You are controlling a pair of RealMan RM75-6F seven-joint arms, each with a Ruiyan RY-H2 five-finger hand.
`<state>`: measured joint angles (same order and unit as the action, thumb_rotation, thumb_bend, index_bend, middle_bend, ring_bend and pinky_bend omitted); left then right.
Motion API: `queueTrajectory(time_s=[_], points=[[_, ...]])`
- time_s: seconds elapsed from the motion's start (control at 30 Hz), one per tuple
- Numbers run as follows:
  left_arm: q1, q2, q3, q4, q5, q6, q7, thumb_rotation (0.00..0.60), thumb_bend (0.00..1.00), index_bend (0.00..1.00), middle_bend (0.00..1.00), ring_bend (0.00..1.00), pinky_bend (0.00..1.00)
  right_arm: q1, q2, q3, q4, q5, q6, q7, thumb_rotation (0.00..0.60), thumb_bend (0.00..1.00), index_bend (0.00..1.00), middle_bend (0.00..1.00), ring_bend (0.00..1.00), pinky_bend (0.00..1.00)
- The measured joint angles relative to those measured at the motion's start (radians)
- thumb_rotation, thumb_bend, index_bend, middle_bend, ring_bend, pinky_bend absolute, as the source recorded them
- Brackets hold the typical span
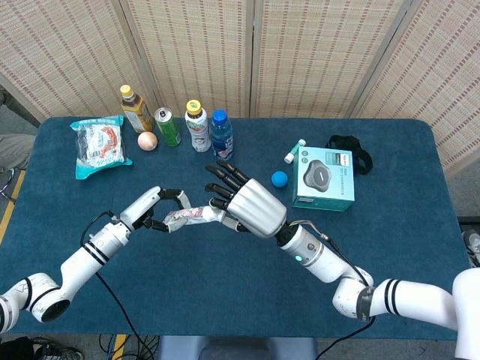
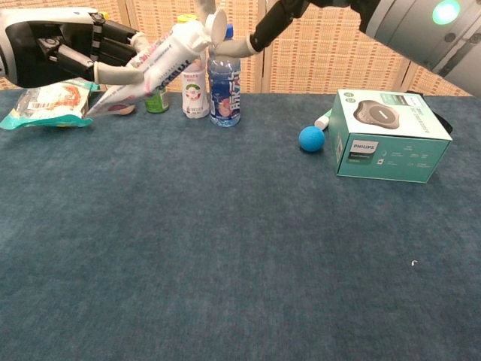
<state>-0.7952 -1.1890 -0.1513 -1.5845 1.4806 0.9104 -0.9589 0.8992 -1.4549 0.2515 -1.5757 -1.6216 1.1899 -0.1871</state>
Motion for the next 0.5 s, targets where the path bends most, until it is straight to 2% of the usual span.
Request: queueTrajectory(time_s=[0.5], points=[[0.002,0.023,-0.010,0.022,-0.010,-0.012,-0.068,0.600,0.33,0.67,0.65,0.43,0.28,-0.003,0.011,-0.012,-0.015,0.020,-0.025,-0.023,0.600,0.25,0.64,0.37,0.09,0.11]])
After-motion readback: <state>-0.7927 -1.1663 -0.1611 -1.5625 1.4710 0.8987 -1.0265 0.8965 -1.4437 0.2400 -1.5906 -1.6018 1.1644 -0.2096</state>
